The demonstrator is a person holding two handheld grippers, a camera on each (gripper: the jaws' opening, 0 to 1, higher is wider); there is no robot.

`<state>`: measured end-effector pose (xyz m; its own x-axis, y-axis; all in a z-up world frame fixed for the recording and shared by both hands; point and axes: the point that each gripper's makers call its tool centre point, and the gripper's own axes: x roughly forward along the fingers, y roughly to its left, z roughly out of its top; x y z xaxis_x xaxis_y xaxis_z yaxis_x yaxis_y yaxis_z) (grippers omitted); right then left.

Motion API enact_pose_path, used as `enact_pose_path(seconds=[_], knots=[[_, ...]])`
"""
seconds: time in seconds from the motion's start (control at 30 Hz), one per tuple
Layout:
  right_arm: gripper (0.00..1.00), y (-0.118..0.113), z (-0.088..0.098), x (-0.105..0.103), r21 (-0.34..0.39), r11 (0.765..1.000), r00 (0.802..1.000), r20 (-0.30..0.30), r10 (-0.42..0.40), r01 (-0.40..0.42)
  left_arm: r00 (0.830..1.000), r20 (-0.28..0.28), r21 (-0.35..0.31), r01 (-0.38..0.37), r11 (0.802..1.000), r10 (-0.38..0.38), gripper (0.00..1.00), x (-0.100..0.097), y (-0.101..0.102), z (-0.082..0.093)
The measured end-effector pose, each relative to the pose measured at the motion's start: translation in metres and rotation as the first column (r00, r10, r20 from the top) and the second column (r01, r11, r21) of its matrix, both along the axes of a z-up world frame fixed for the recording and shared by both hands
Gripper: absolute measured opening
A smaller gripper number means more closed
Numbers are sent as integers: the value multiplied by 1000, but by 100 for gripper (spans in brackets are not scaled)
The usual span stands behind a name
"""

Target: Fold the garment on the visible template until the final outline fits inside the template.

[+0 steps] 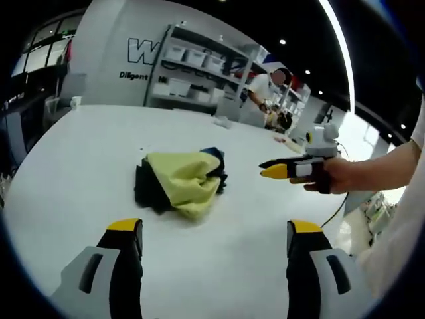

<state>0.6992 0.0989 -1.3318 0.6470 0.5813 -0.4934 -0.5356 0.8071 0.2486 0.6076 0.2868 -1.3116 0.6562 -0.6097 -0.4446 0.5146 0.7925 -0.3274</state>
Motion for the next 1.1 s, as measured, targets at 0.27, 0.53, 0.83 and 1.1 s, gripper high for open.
enact_pose_path(seconds=[0.27, 0.53, 0.83, 1.1], knots=[[51, 13, 0, 56, 10, 1000, 1000, 2, 26, -26, 1000, -9, 5, -6, 1000, 6, 88, 7, -1, -1], [42, 34, 3, 93, 41, 997, 998, -9, 58, -58, 1000, -13, 9, -21, 1000, 21, 87, 13, 1, -2], [36, 47, -11, 107, 29, 996, 994, -54, 91, -89, 999, -17, 13, -38, 999, 39, 87, 14, 5, -4], [15, 52, -20, 97, 24, 993, 989, -89, 117, -115, 999, -18, 19, -43, 999, 43, 85, 12, 6, -4]])
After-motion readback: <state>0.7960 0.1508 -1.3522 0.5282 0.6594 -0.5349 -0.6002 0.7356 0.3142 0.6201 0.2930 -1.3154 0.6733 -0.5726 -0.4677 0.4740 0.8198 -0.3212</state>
